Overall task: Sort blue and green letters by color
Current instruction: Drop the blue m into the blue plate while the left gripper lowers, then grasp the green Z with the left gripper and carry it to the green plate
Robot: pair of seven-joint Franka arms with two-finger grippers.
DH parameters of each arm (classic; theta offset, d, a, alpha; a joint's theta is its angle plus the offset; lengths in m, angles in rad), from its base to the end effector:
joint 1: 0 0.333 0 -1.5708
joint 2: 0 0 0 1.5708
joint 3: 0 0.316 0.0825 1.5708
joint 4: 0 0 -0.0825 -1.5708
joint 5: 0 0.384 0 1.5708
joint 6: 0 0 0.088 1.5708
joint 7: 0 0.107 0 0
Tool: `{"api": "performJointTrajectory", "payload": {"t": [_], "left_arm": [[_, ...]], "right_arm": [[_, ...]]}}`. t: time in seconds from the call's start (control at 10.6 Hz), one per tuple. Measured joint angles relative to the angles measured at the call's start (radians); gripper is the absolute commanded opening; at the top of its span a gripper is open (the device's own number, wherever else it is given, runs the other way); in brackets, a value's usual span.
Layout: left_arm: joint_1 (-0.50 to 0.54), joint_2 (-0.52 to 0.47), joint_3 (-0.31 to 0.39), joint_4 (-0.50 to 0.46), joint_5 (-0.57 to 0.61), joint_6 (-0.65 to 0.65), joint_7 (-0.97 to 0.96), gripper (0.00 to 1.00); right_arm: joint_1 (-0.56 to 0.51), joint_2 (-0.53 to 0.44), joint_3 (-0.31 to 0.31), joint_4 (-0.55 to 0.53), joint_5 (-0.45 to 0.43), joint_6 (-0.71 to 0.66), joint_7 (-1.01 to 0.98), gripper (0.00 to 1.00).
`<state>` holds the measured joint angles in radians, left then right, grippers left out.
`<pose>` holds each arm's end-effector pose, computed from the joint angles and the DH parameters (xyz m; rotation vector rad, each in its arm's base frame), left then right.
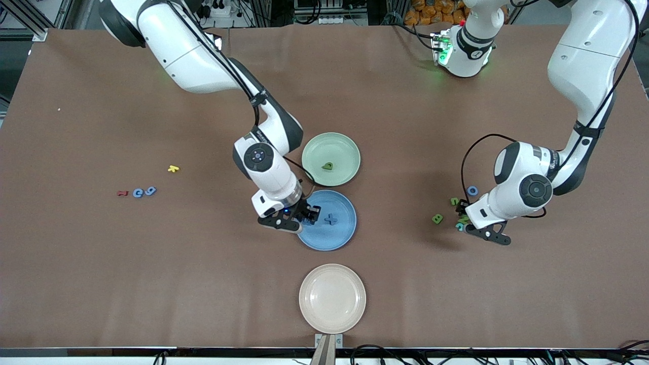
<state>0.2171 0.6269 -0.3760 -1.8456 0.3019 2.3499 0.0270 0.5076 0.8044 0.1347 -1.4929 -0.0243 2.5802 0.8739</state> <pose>0.6298 -0.0839 0.1977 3.0838 -0.5433 -0.0994 0.6053 0.4285 0.2251 -2.8536 0.3846 -0.2308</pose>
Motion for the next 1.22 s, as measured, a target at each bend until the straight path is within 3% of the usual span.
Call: {"api": "performJointTrajectory", "payload": {"t": [0.66,1.22], "left_arm": [[-0.001,0.024,0.000,0.000,0.003,0.030,0.000,0.60],[-0.001,0.032,0.000,0.000,0.003,0.034,0.000,0.50]], "right_arm": [[-0.001,0.007,-0.009,0.019,0.000,-0.017,0.077,1.00],[-0.183,-0.029,-0.020,-0.057,-0.003,-0.079,0.068,1.00]]}}
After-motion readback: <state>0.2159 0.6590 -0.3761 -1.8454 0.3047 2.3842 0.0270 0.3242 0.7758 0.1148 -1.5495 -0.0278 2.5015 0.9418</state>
